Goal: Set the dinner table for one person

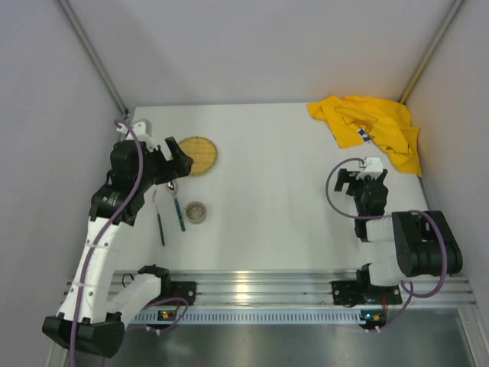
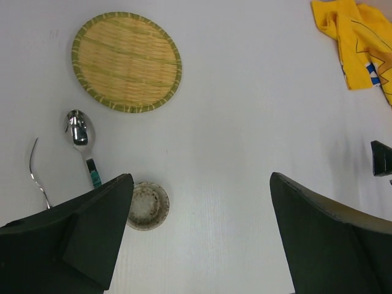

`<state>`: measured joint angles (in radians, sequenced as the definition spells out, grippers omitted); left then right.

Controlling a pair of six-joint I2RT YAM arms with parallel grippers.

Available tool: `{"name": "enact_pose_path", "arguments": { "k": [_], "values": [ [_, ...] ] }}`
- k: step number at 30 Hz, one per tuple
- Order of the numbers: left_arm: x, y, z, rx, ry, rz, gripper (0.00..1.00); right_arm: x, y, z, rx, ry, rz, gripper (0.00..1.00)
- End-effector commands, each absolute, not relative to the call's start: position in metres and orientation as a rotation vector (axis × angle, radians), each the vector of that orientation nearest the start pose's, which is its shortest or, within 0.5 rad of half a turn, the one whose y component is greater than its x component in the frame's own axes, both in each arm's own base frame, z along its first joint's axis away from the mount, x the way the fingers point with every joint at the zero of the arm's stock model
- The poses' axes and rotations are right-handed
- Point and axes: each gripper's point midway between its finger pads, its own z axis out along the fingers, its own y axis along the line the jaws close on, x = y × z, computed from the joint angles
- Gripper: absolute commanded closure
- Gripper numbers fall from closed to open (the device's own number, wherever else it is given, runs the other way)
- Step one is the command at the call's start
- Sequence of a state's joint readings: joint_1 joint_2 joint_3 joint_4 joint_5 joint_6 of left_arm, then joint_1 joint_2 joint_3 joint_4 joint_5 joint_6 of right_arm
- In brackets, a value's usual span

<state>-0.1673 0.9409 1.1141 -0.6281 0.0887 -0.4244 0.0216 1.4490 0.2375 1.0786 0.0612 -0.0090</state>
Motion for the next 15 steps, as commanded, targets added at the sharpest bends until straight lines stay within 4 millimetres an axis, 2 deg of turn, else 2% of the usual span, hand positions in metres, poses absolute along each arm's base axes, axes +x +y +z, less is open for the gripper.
{"name": "enact_pose_path", "arguments": {
  "k": [1,3,6,15],
  "values": [
    [0.277,-0.063,0.288,-0.300,2.070,-0.368,0.02,0.382,-0.004,0.120,0.014,1.605,-0.042,0.00],
    [0.269,-0.085,0.288,-0.208,2.073,-0.506,0.02,0.382,-0.004,0.120,0.013,1.608,-0.042,0.00],
    [0.261,-0.090,0.290,-0.230,2.068,-0.558,0.01,0.382,-0.004,0.120,0.013,1.606,-0.042,0.00],
    [0.249,-0.079,0.297,-0.207,2.093,-0.479,0.02,0.383,-0.004,0.120,0.011,1.606,-0.042,0.00]
  ]
}}
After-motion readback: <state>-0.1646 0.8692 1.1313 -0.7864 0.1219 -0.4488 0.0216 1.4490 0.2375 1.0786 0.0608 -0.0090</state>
